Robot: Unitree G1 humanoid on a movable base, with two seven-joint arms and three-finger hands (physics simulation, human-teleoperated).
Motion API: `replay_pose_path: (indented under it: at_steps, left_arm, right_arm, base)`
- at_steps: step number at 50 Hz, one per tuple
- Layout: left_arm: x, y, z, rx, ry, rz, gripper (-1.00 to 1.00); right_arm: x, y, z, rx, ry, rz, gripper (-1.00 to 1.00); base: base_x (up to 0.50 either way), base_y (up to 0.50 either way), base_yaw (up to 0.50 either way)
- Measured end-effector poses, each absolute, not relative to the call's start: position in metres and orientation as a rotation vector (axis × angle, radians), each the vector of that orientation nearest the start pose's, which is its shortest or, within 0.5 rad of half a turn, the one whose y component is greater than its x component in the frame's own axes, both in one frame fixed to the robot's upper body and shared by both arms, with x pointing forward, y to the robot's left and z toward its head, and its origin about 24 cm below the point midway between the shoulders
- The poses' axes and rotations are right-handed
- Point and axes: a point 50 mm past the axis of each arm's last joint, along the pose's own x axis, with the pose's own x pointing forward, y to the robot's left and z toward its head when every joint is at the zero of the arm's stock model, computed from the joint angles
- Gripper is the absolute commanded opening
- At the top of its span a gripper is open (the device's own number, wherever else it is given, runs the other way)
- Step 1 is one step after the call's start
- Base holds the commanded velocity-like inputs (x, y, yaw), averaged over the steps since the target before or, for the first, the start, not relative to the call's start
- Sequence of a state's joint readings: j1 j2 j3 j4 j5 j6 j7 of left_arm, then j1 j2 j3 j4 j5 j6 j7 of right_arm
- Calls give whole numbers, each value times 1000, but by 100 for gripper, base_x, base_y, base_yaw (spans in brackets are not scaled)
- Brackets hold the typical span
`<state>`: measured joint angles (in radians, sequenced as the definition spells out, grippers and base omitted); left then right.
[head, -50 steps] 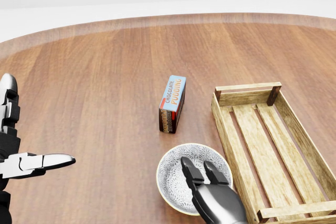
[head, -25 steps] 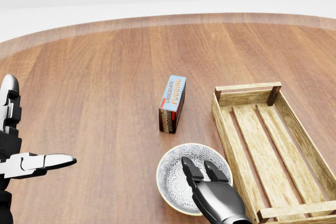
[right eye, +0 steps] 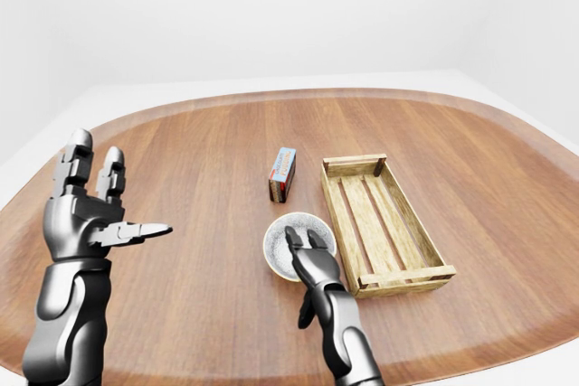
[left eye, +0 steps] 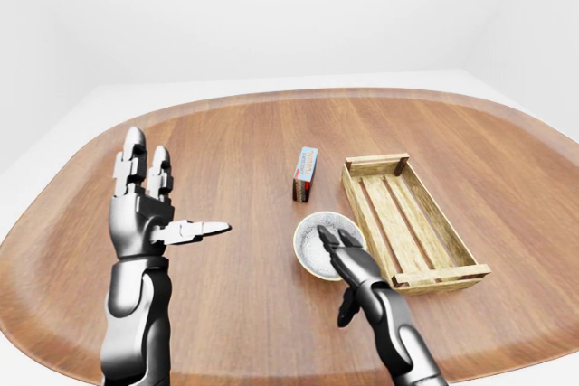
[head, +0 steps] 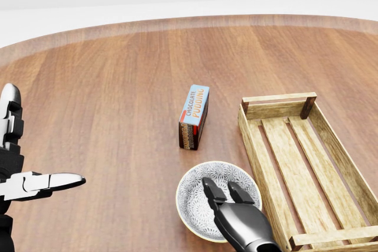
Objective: Pick up the bowl on the left and put it in the tray.
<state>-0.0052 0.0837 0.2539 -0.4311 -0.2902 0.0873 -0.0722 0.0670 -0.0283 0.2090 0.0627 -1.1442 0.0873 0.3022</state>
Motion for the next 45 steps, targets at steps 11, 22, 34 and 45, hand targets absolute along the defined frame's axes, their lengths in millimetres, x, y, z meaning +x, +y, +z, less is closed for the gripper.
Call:
replay_pose_path:
  at_steps: [11,22,34,45]
  left_arm:
    - [232,210,141,-141,-396,86,100]
    - [232,210,141,-141,-396,86,100]
    - [232,211,142,-143,-399,88,100]
    - [233,211,141,-144,-395,90,100]
  right_arm:
    - [232,-109,-10,-1166,271,468,100]
    - [235,-108,-14,-1165,282,472,100]
    - [236,-105,-18,-1161,286,476,100]
    - [238,-103,-19,-1162,286,480,100]
  base:
    - [0,0,0]
    - [0,0,0]
    - [0,0,0]
    - [0,0,0]
